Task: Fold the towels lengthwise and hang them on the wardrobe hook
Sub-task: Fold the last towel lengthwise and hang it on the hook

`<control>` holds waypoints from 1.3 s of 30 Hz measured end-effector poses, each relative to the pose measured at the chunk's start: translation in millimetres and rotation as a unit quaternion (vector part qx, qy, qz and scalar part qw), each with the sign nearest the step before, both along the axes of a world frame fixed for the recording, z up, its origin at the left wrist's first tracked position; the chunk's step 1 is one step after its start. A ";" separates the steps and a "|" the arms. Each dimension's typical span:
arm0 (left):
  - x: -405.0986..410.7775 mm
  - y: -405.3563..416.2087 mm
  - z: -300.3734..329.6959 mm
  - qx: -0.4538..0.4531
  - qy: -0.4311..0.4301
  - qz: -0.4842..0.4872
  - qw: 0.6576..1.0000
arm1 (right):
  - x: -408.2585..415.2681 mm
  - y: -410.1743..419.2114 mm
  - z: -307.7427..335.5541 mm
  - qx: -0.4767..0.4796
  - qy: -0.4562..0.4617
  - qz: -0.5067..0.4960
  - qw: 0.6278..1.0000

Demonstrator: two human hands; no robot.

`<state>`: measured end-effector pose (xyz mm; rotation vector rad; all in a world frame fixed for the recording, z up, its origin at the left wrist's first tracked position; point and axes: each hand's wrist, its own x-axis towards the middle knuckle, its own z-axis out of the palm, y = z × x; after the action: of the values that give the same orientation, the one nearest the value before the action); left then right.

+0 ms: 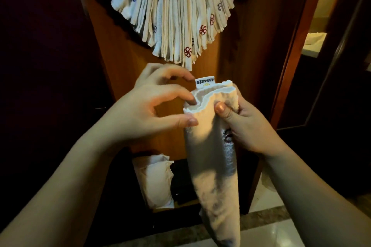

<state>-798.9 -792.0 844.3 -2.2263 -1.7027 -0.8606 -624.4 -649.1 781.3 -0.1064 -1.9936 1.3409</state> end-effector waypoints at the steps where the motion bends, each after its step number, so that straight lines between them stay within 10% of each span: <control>1: 0.9 1.1 0.3 -0.014 0.012 0.010 1.000 | 0.9 1.3 -0.3 -0.003 0.000 0.002 1.000; 10: 3.7 12.0 8.8 -0.022 0.097 0.037 0.994 | 5.1 5.2 -6.2 0.012 0.046 -0.080 0.996; 24: 14.5 29.8 -18.1 -0.069 -0.324 0.065 0.941 | -1.0 1.3 -4.0 0.013 0.082 -0.129 0.988; 39: -7.4 34.0 11.9 -0.085 0.111 0.060 0.988 | 1.4 19.1 -7.2 0.040 0.039 -0.089 0.994</control>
<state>-806.3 -758.1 856.2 -2.1982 -1.8386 -0.4359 -622.9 -630.0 774.1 -0.1866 -1.9204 1.1347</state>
